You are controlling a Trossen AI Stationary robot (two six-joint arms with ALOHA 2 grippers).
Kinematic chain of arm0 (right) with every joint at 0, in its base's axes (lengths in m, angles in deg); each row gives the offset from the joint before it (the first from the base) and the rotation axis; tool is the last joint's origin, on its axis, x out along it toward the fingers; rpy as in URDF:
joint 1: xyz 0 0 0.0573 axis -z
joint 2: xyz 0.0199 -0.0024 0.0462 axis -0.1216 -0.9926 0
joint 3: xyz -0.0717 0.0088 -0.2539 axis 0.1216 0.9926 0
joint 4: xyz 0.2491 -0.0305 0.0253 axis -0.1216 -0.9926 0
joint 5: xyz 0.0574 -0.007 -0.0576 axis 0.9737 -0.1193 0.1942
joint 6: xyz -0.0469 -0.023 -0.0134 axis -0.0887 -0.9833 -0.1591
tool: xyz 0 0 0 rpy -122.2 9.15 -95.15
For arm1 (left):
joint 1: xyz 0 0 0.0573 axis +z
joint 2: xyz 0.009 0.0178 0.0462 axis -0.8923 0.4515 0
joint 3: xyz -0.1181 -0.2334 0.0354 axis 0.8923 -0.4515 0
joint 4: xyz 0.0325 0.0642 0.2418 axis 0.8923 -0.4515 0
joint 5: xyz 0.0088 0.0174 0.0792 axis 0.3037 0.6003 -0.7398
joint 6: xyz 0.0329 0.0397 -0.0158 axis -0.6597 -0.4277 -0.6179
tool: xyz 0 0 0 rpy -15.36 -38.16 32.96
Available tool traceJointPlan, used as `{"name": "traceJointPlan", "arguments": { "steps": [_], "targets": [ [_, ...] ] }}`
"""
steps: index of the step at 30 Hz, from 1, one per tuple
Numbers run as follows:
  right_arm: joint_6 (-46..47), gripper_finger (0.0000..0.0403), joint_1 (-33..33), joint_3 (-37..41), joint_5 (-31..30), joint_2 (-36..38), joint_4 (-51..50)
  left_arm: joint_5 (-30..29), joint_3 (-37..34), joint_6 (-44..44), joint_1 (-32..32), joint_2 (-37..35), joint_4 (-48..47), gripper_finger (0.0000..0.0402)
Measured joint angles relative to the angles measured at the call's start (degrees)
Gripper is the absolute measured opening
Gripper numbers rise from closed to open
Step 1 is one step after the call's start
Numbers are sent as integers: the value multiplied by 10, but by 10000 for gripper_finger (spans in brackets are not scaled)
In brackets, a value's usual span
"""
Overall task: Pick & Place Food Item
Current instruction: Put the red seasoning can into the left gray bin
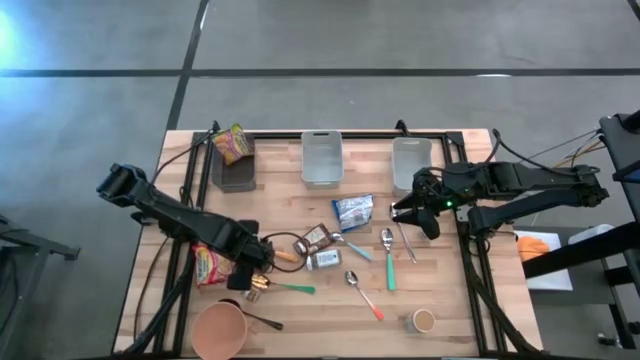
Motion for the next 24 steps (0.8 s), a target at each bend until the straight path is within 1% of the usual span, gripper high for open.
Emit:
{"name": "traceJointPlan", "arguments": {
  "steps": [3,6,11,14,18,24],
  "targets": [
    [-1,219,0,0,0,0,0,-2,26,-8,7,0,-21,210],
    [-3,219,0,0,0,0,0,-21,57,-16,20,0,-33,210],
    [-5,219,0,0,0,0,0,-34,111,-37,65,0,-58,210],
    [-7,219,0,0,0,0,0,-36,145,-56,104,-1,-68,210],
    [-7,219,0,0,-1,0,0,-40,193,-107,167,-1,-72,210],
    [-7,219,0,0,-18,0,3,-41,244,-196,288,-1,-65,210]
  ]
}}
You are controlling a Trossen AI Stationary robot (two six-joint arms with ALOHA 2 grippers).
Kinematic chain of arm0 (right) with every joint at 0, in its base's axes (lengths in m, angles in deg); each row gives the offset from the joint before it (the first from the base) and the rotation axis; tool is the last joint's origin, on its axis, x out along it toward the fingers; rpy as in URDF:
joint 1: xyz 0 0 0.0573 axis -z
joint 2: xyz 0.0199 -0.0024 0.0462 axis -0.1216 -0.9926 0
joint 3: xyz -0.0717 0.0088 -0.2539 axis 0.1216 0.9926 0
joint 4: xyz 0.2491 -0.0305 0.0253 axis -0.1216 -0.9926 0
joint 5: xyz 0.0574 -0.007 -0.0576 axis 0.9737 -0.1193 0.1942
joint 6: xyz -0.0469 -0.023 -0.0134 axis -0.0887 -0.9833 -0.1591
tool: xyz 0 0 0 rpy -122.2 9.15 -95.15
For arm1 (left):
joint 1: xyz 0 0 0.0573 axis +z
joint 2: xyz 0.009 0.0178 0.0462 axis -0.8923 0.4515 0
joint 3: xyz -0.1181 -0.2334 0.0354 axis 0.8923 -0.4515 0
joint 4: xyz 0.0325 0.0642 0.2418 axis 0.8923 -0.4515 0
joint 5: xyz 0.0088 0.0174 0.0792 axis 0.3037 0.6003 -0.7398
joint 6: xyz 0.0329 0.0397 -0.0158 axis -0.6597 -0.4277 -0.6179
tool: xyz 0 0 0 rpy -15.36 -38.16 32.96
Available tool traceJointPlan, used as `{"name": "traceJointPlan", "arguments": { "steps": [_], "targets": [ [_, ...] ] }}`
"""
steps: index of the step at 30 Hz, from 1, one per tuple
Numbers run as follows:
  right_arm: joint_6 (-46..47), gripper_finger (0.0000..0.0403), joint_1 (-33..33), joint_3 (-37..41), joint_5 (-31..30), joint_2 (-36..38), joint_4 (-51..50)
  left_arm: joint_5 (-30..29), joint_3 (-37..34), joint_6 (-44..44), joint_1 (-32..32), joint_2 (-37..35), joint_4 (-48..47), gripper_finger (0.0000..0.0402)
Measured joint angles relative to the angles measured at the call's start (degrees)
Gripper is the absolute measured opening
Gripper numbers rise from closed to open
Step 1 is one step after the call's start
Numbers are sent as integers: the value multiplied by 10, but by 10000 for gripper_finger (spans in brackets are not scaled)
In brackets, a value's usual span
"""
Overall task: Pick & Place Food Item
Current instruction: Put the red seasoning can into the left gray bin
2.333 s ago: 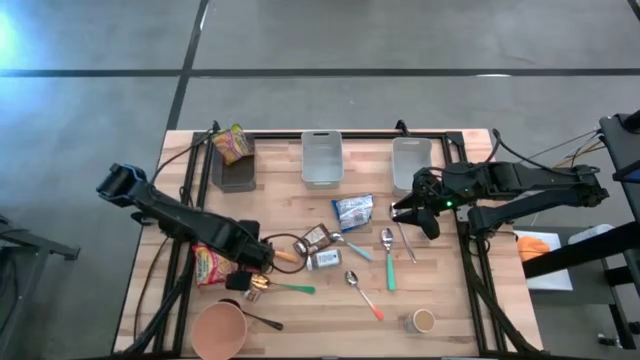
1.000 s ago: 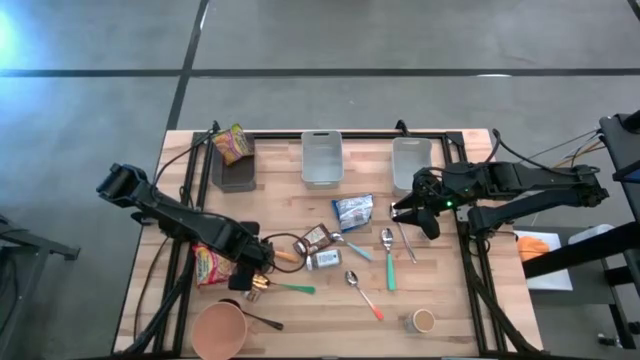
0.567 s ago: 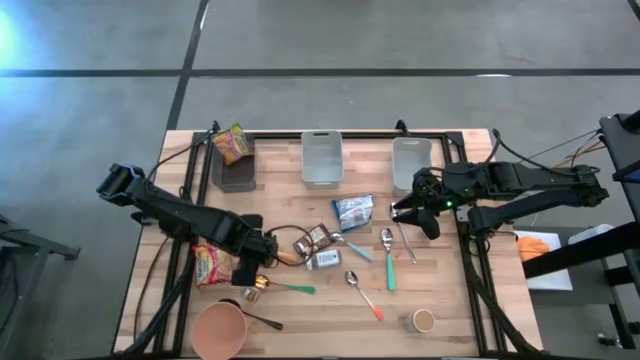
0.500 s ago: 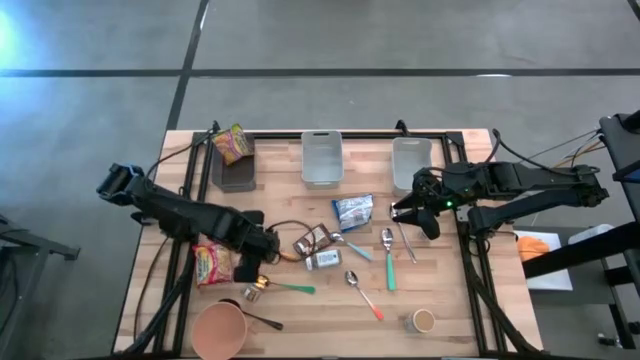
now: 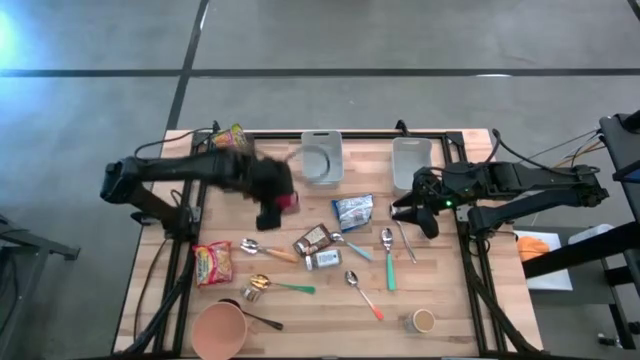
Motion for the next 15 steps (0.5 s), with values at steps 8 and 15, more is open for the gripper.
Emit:
{"name": "traceJointPlan", "arguments": {
  "steps": [8,15],
  "targets": [
    [4,219,0,0,-29,0,16,41,21,-69,152,5,67,210],
    [23,219,0,0,-29,0,20,56,70,-117,188,68,65,210]
  ]
}}
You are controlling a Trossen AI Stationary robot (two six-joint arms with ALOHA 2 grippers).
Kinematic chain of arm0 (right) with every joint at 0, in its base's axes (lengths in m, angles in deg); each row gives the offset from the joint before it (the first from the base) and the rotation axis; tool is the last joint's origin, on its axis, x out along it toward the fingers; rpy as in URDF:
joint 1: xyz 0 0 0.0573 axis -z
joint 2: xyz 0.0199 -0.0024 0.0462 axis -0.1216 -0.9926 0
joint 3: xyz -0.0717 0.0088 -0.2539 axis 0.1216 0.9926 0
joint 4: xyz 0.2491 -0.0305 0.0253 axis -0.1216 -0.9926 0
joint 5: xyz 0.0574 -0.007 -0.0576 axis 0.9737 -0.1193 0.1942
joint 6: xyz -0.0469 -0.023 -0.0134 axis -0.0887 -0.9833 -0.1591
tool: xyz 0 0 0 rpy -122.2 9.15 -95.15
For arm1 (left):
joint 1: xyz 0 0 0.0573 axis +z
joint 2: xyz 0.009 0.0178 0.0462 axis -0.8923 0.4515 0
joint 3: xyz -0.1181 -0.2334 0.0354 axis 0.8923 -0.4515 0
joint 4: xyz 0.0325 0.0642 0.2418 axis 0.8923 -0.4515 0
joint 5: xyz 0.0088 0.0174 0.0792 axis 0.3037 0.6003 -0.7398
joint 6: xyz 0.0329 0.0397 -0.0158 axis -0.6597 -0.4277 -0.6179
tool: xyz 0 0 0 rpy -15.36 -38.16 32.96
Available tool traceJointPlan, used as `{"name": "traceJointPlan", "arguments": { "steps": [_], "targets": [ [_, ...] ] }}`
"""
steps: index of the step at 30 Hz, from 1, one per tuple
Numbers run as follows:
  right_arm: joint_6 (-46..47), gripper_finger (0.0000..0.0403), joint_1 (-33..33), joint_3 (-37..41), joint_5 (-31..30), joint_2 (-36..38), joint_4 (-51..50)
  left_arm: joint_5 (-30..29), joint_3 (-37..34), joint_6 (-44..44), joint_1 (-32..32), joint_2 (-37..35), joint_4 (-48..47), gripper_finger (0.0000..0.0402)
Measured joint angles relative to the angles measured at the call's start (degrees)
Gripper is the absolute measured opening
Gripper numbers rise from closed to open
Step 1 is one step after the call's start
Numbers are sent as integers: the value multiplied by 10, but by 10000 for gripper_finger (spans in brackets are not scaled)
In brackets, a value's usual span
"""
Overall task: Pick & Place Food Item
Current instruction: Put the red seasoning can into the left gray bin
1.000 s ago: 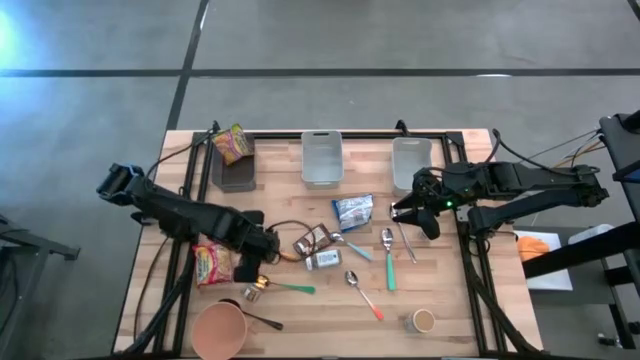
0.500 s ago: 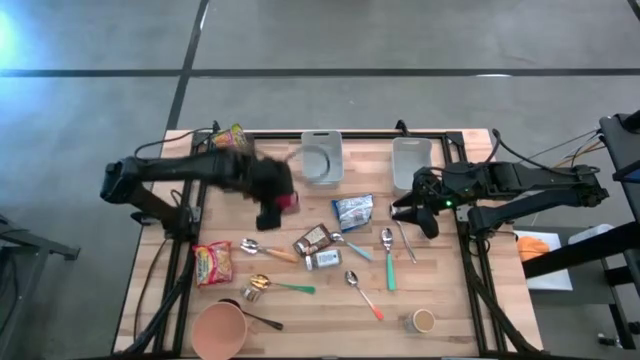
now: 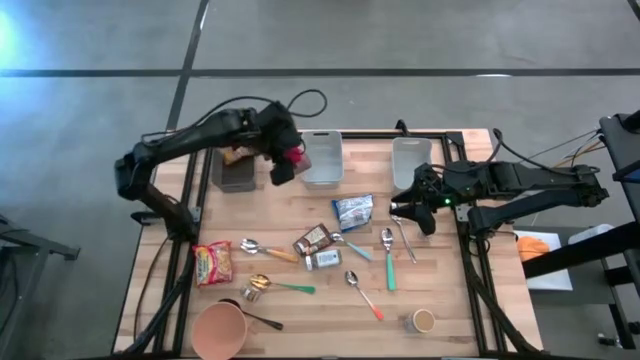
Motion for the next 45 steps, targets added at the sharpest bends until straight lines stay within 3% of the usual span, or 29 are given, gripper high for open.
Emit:
{"name": "traceJointPlan", "arguments": {
  "steps": [15,45],
  "targets": [
    [14,219,0,0,0,0,0,23,152,-104,7,178,-47,210],
    [22,219,-3,12,-8,-25,13,36,150,-125,17,282,-48,210]
  ]
}}
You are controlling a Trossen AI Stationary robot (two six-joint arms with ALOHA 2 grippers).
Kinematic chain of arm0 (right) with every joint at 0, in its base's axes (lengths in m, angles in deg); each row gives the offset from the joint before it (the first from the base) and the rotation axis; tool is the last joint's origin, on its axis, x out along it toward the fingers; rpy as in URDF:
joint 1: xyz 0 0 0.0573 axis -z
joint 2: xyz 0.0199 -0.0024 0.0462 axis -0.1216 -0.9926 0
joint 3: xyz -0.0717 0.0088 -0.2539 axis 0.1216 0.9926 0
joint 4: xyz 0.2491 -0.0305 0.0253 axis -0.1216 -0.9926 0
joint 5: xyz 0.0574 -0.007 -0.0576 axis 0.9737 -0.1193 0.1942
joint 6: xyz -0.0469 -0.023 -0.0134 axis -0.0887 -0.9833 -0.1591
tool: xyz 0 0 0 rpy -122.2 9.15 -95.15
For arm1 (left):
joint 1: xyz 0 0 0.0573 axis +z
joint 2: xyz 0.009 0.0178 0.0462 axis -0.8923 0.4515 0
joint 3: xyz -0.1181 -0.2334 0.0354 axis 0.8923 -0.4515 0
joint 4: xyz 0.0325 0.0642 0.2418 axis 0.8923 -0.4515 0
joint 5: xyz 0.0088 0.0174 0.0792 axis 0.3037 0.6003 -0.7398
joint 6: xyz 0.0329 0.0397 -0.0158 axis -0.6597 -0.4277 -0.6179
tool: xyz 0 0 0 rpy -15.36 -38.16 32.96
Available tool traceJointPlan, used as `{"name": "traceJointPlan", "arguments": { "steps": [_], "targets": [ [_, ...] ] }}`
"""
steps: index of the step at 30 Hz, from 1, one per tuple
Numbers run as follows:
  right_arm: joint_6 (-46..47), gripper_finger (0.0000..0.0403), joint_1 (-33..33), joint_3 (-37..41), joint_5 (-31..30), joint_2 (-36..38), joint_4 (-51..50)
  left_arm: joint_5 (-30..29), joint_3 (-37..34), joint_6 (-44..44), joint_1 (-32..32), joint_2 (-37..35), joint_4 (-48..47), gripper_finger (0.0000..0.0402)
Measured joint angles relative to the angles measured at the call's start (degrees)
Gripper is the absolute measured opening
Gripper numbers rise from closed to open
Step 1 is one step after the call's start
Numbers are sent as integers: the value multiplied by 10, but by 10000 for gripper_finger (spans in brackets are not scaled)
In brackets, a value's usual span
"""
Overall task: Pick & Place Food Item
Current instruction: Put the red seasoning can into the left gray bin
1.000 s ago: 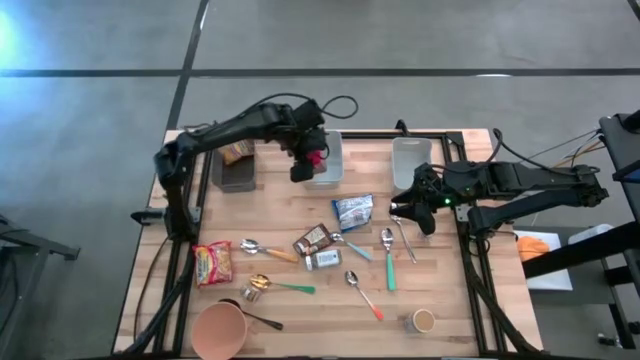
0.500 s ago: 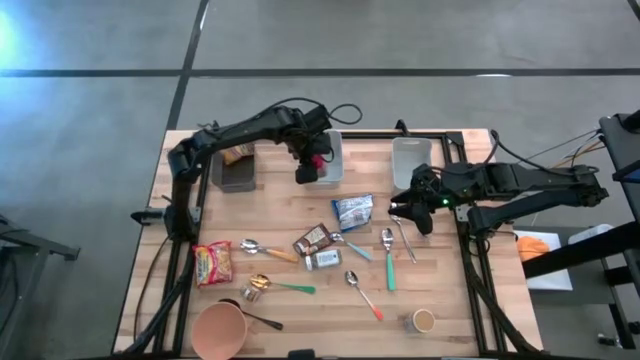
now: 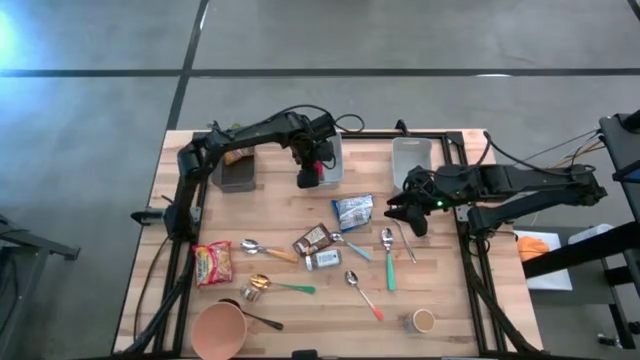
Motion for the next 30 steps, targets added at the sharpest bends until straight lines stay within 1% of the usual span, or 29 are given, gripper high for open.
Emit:
{"name": "traceJointPlan", "arguments": {
  "steps": [7,15,19,30],
  "targets": [
    [-2,219,-13,0,0,-7,2,1,0,-11,-1,0,-5,210],
    [1,219,-16,0,0,-10,1,2,0,-13,-10,19,-6,210],
    [1,219,-16,0,0,-11,1,3,-18,-11,-12,19,16,210],
    [1,219,-20,0,-1,-11,1,3,-54,2,-13,16,21,210]
  ]
}}
